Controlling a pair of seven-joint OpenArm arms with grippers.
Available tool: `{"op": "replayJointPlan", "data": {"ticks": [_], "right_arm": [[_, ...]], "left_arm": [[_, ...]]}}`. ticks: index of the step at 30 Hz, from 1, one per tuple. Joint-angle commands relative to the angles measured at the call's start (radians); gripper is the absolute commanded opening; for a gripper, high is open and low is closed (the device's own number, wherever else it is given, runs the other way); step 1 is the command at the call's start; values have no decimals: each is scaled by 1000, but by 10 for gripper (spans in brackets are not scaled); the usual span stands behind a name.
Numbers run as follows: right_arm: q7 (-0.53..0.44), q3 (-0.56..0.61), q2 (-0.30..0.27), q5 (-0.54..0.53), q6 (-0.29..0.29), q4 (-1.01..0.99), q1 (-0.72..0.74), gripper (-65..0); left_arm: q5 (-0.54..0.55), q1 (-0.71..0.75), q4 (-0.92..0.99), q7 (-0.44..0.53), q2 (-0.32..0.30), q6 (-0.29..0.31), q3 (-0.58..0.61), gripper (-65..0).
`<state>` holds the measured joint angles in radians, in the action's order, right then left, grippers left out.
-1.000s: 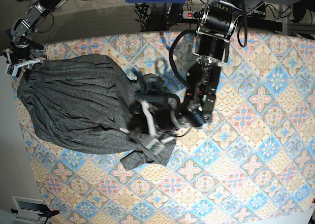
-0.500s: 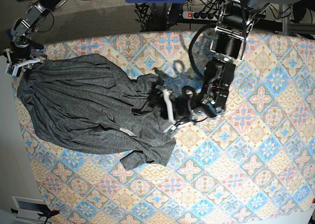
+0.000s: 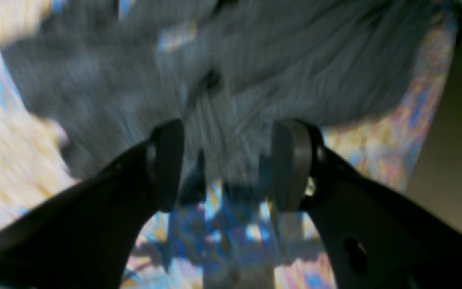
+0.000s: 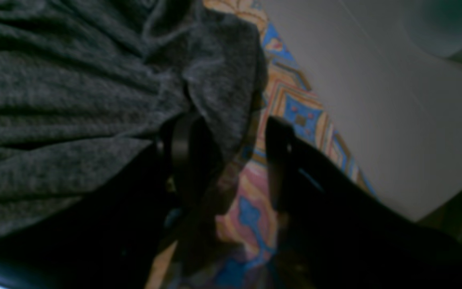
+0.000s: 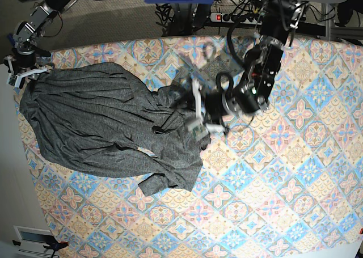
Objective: Layout the t-shirt on the table in an organized manner, then fold the t-shirt properly
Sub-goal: 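Release the fabric and lower the left gripper onto the shirt middle, then grasp the shirt fabric with the left gripper and drag it toward the robot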
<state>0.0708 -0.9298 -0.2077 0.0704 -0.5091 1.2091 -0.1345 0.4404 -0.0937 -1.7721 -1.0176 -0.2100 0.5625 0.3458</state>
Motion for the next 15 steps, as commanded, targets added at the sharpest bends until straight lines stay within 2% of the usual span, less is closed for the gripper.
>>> {"op": "replayJointPlan", "data": {"ticks": [1,4,7,10,13,15], "right_arm": [[-27,-7,-23,-14,4,18,6,-413],[-27,-8,-23,-14,4,18,6,-413],[-27,-8,-23,-14,4,18,6,-413],[-27,-8,-23,-14,4,18,6,-413],[-27,-8,-22,-14,4,18,6,-413],[-27,-8,-12,-14,4,18,6,-413]], "left_arm": [[2,1,-19,21,-18,1,28,-308],[-99,39,-31,21,-33,0,86,-308],[-259,78,-36,26,-26,0,112,-308],[-417,127,-36,98,1,0,121,-308],[-507,160,-27,148,24,0,121,-308],[-529,163,-10,156,40,0,123,-308]]}}
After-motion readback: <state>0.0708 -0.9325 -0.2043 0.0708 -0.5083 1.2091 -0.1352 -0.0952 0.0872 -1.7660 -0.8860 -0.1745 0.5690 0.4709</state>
